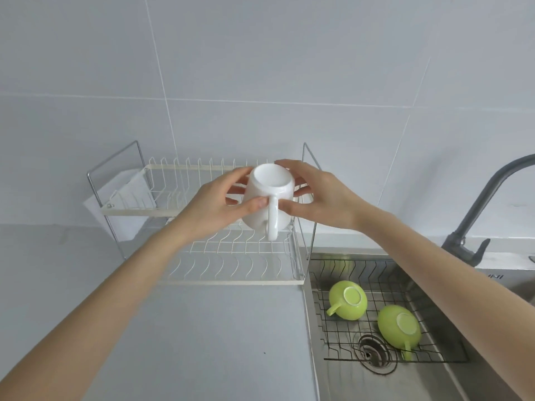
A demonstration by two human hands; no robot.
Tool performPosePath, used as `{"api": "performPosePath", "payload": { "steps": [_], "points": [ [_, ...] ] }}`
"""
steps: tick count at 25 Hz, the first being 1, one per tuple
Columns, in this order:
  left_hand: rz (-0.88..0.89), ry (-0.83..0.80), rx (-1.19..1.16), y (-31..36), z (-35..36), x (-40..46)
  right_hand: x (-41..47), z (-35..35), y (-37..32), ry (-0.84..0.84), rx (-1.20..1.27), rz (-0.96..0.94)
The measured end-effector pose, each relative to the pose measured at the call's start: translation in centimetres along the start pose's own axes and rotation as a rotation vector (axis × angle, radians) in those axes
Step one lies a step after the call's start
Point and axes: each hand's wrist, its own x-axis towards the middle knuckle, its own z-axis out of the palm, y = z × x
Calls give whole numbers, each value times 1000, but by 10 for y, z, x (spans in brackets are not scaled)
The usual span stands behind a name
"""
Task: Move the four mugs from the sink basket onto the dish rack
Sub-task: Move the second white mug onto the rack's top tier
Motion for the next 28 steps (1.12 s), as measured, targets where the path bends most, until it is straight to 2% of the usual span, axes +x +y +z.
{"api": "performPosePath", "payload": {
  "steps": [8, 13, 21, 28],
  "points": [
    [-50, -86, 48, -17, -61, 54, 81, -5, -11, -84, -38, 24],
    [-137, -134, 120, -53, -90, 86, 134, 19, 3, -132, -85, 46],
    [-253, -219, 147, -127, -85, 113, 177, 69, 49, -296, -136, 140],
    [-331, -256, 130, -149, -78, 109, 179, 96, 67, -344, -103, 187]
  ]
}}
